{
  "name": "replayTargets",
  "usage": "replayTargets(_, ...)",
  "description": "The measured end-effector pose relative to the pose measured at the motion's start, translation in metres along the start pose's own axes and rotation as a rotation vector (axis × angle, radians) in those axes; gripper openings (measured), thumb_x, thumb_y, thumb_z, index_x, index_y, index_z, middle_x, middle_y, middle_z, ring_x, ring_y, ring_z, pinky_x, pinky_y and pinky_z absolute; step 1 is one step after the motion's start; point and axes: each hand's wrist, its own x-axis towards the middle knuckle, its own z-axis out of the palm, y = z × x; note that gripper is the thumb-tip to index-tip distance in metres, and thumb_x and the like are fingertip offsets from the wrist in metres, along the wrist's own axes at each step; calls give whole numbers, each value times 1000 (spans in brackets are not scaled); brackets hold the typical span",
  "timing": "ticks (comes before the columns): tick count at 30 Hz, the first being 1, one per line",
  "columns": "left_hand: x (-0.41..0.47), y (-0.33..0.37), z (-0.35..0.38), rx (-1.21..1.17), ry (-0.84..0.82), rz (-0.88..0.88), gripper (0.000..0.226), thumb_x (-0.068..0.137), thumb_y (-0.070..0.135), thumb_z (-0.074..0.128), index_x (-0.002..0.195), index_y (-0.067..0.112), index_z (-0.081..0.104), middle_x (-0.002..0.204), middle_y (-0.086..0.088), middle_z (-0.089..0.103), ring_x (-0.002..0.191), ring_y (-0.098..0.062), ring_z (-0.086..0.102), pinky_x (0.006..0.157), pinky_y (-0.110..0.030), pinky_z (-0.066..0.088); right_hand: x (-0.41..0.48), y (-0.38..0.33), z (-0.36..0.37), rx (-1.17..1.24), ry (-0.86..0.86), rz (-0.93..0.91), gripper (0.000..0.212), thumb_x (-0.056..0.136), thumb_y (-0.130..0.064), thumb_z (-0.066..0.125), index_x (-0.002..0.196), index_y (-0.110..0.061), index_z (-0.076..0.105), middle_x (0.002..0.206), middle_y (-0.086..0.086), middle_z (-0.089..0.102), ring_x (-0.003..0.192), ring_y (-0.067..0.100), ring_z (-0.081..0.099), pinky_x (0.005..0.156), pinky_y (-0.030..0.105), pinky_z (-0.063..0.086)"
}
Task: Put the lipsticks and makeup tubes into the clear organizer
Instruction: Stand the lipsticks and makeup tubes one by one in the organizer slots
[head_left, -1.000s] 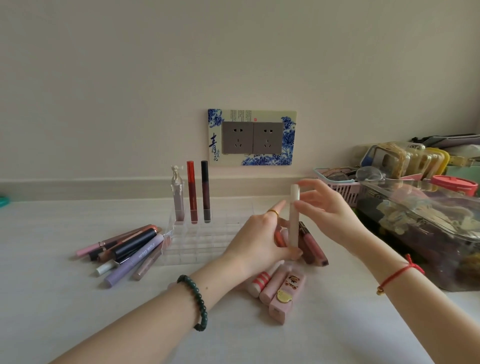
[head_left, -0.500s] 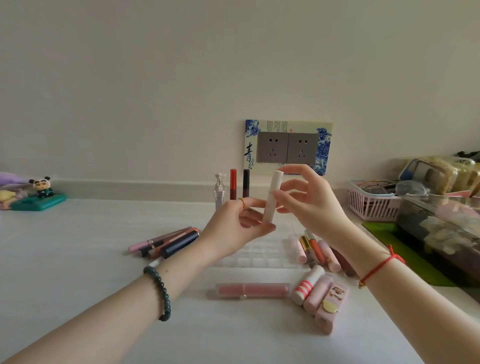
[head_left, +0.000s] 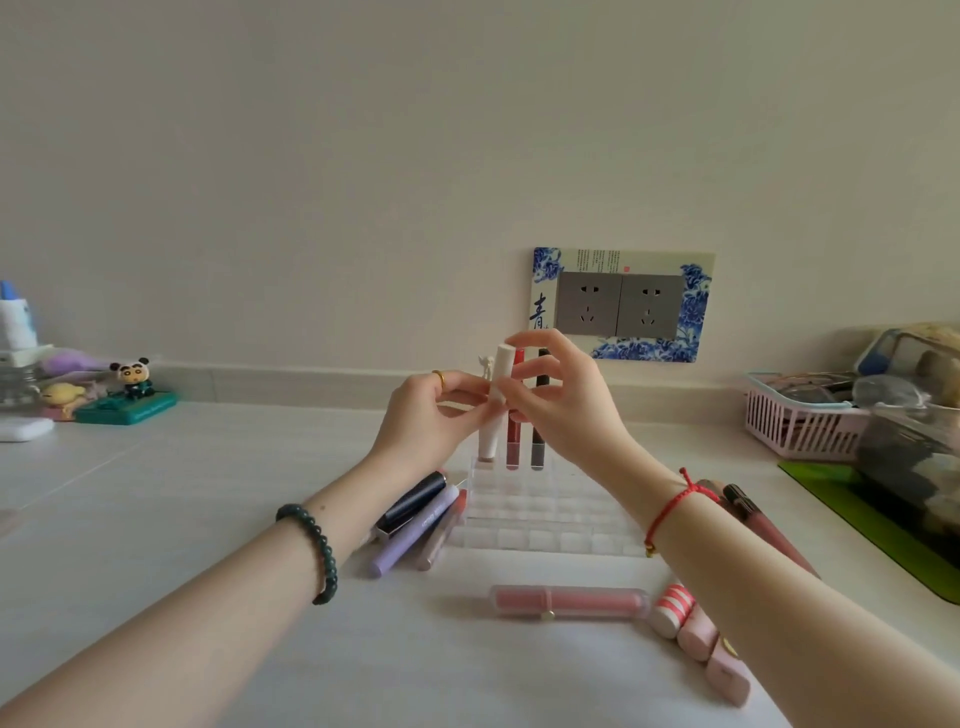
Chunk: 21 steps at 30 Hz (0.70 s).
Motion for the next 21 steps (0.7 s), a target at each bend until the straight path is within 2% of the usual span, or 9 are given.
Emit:
replayTargets(6, 9, -14, -1, -8, 13, -43, 14, 73, 27, 74, 83, 20, 68, 81, 2, 72, 78, -13, 69, 77, -20, 50, 7, 9, 13, -62, 0, 10, 24, 82, -18, 64, 100, -29, 53, 83, -4, 65, 65, 17, 68, 63, 47, 57)
replayTargets(10, 13, -24, 2, -22, 5, -67, 12, 74, 27, 74, 83, 21, 68, 82, -1, 73, 79, -13, 70, 76, -19, 50, 7, 15, 16, -79, -19, 23, 23, 84, -18, 63, 99, -30, 51, 88, 1, 63, 63, 5, 63, 56, 47, 57)
replayTargets(15, 16, -32, 4, -18, 18, -92, 12, 74, 25, 74, 82, 19, 68, 77, 4, 70, 75, -9, 68, 61, -5, 47, 9, 26, 21, -71, -13, 37, 21, 84, -18, 62, 100, -29, 52, 79, -9, 60, 63, -1, 60, 53, 30, 55)
replayTargets(18, 16, -36, 4, -4, 15, -108, 13, 74, 27, 73, 83, 19, 68, 78, 5, 69, 73, -6, 66, 51, -14, 46, 10, 34, 26, -75, -14, 41, 23, 84, -18, 63, 103, -27, 53, 79, -7, 62, 66, 0, 61, 52, 22, 54)
replayTargets(21, 15, -41, 4, 23, 8, -103, 12, 75, 26, 73, 84, 20, 68, 77, 6, 69, 70, 0, 63, 51, -14, 44, 10, 38, 30, -85, -10, 42, 21, 84, -20, 64, 98, -29, 52, 76, -11, 61, 67, 7, 64, 53, 15, 51)
